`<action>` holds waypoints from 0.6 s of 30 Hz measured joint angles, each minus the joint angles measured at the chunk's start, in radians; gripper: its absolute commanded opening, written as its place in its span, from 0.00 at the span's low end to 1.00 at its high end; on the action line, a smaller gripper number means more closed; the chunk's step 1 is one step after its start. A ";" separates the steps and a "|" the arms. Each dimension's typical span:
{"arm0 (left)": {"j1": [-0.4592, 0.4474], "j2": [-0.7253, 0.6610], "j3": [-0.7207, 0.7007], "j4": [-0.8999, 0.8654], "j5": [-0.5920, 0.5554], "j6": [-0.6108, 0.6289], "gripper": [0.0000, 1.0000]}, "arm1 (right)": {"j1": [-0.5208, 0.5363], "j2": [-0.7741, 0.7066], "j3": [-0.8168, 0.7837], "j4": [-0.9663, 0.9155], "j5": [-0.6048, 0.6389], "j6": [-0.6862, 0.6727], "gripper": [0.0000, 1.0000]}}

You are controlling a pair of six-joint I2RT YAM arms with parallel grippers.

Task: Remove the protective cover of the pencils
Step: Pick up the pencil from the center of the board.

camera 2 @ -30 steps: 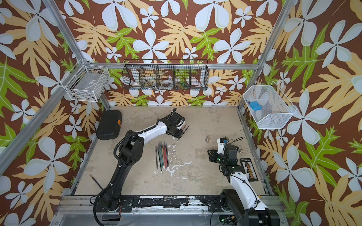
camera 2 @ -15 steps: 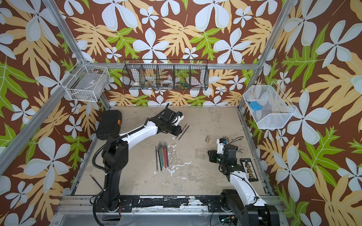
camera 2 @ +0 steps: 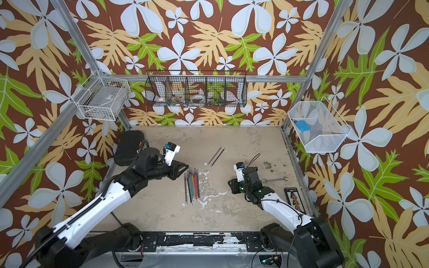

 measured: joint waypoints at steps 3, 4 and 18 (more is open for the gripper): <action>0.000 -0.139 -0.096 -0.016 -0.004 -0.005 0.33 | 0.144 0.099 0.105 0.005 0.052 0.047 0.25; 0.000 -0.181 -0.125 -0.020 -0.004 -0.008 0.34 | 0.186 0.146 0.154 0.008 0.063 0.062 0.25; -0.003 -0.363 -0.156 -0.040 -0.038 0.002 0.33 | 0.328 0.763 0.830 -0.231 0.260 0.159 0.32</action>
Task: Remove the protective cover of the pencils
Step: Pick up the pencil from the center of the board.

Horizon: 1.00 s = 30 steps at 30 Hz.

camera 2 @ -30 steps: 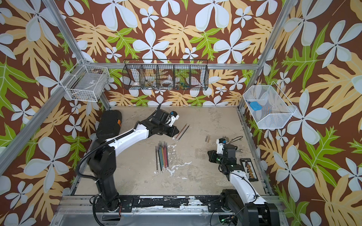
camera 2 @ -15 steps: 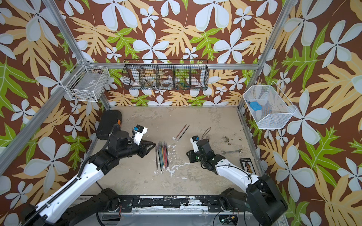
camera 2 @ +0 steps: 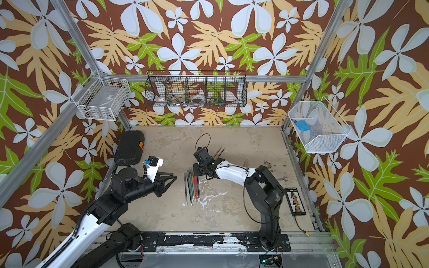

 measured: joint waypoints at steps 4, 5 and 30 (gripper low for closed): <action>0.000 0.025 0.001 -0.003 -0.064 0.000 0.33 | 0.002 0.092 0.109 -0.071 0.006 -0.002 0.32; 0.000 0.035 0.003 -0.005 -0.070 0.000 0.32 | 0.002 0.115 0.140 -0.092 0.013 -0.005 0.32; 0.000 0.061 0.006 -0.018 -0.091 0.000 0.32 | 0.008 0.224 0.223 -0.203 0.100 0.023 0.22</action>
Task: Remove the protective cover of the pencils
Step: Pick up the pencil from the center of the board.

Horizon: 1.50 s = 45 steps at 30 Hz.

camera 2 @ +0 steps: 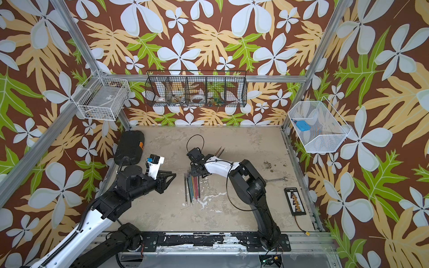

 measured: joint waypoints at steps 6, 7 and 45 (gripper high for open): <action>0.000 0.014 0.000 0.000 0.000 0.000 0.35 | -0.001 -0.019 -0.025 0.003 -0.002 0.022 0.05; 0.000 0.020 0.000 0.000 0.000 0.000 0.35 | -0.001 -0.029 -0.037 0.004 -0.010 0.024 0.03; -0.346 1.054 0.712 0.189 0.330 0.030 0.43 | -0.538 -1.349 -0.839 0.333 -0.210 0.309 0.00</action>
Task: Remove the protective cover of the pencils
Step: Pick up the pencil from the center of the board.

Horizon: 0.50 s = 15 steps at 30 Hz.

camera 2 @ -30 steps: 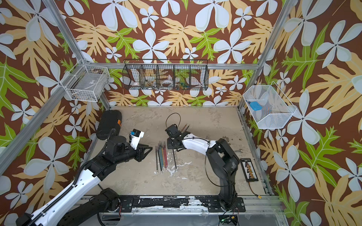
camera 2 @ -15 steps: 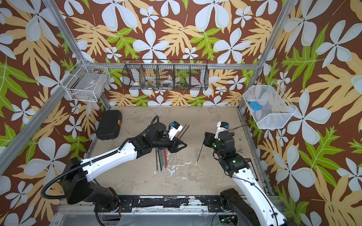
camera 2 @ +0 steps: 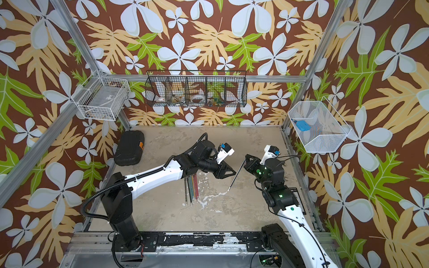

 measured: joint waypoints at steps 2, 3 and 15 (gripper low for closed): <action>-0.002 0.000 -0.007 -0.004 -0.009 0.007 0.42 | 0.000 0.024 0.007 0.013 -0.018 0.013 0.00; -0.002 0.000 -0.010 -0.008 -0.017 0.015 0.42 | 0.000 0.034 0.011 0.021 -0.021 0.027 0.00; -0.003 0.011 -0.023 -0.017 -0.020 0.025 0.34 | 0.000 0.057 0.015 0.053 -0.029 0.054 0.00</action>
